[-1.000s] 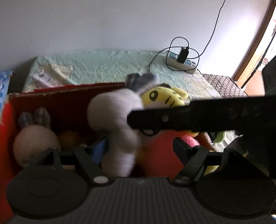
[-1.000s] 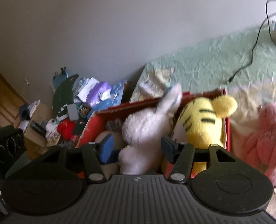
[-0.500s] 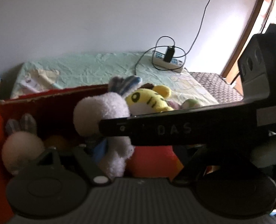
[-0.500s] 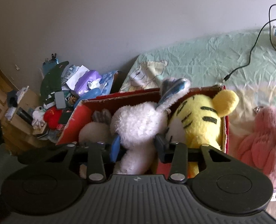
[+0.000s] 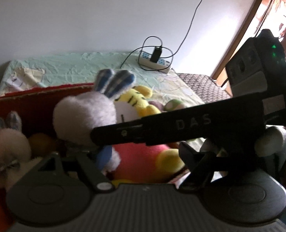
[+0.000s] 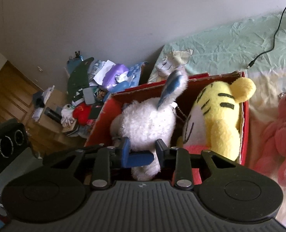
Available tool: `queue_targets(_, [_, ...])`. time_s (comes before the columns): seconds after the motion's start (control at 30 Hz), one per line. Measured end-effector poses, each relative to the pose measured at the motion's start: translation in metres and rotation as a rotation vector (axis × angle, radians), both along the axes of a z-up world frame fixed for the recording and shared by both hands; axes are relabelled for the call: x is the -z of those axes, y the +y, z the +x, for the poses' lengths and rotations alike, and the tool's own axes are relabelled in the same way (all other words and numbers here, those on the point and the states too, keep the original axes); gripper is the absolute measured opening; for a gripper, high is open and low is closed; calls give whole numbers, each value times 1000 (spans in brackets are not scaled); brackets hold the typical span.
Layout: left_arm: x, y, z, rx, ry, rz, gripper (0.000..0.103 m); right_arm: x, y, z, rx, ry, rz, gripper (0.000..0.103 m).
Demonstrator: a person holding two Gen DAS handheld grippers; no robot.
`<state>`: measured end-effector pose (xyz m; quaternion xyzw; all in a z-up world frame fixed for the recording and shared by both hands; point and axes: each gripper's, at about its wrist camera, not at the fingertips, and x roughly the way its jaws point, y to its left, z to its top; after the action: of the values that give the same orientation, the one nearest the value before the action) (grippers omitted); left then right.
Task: Organize objects
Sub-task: 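Open the right tool to release the pink bunny in the box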
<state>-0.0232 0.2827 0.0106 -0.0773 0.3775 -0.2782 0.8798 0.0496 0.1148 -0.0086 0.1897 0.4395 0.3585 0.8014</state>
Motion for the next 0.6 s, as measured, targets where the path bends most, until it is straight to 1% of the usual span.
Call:
queue_targets(0.07, [0,-1,-1,8,-3,2,77,3,1,2,25,11,-25,31])
queue_targets(0.17, [5,-4,2,8,-1,29,77,7,6,6,73,-10,-85,33])
queue_targets(0.27, [3,0,2,-7,-13,29,81,8,8,7,84,-36,-91,32])
queue_targets(0.37, [1,7,-1,-54,-54,66,88,10,15,6,75,-71,-144,32])
queue_targets(0.43, [1,12,0,-86,-64,76,88,13,18,5,70,-95,-167,31])
queue_targets(0.53, [6,19,7,-106,-47,80,92,18,15,8,76,-83,-173,28])
queue_targets(0.6, [11,17,9,-129,-57,121,94,18,13,8,74,-81,-165,29])
